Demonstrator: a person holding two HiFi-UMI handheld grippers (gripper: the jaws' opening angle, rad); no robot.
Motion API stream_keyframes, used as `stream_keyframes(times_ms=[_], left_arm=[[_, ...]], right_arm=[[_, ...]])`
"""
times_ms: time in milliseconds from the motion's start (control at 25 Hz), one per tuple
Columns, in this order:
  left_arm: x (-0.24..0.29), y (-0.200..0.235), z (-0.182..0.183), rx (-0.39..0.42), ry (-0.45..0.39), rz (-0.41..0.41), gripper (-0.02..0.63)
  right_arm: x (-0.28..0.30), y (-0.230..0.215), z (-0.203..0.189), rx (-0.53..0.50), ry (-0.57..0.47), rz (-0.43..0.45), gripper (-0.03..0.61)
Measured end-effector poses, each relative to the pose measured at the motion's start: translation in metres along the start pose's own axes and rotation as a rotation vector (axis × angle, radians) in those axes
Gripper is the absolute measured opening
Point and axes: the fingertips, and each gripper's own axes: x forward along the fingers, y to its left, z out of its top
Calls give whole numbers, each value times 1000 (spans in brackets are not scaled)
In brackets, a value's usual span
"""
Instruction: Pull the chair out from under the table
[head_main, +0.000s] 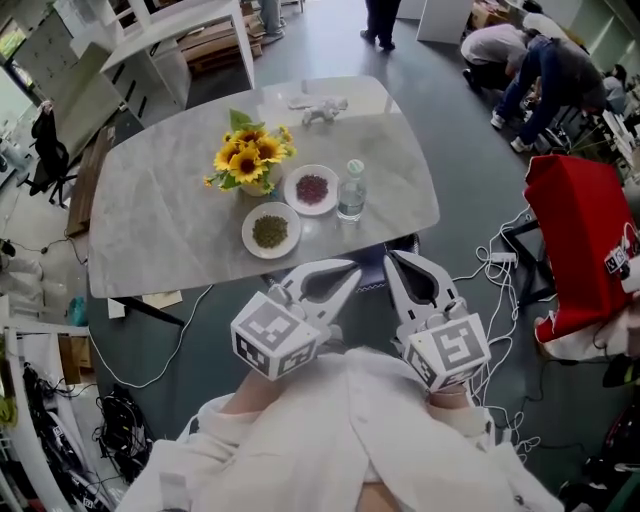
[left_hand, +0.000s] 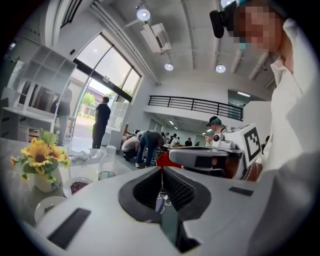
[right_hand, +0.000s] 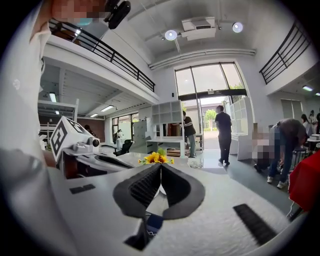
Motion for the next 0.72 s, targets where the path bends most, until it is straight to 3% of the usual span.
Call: stream_keyframes(times_ms=[160, 480, 720], left_arm=[[2, 11, 9, -13, -58, 14, 17], [5, 26, 1, -29, -6, 38, 17], [10, 20, -12, 52, 71, 30, 17]], right_arm=[[12, -2, -6, 2, 28, 10, 3], [19, -16, -14, 5, 69, 25, 3], [19, -20, -23, -8, 115, 64, 3]])
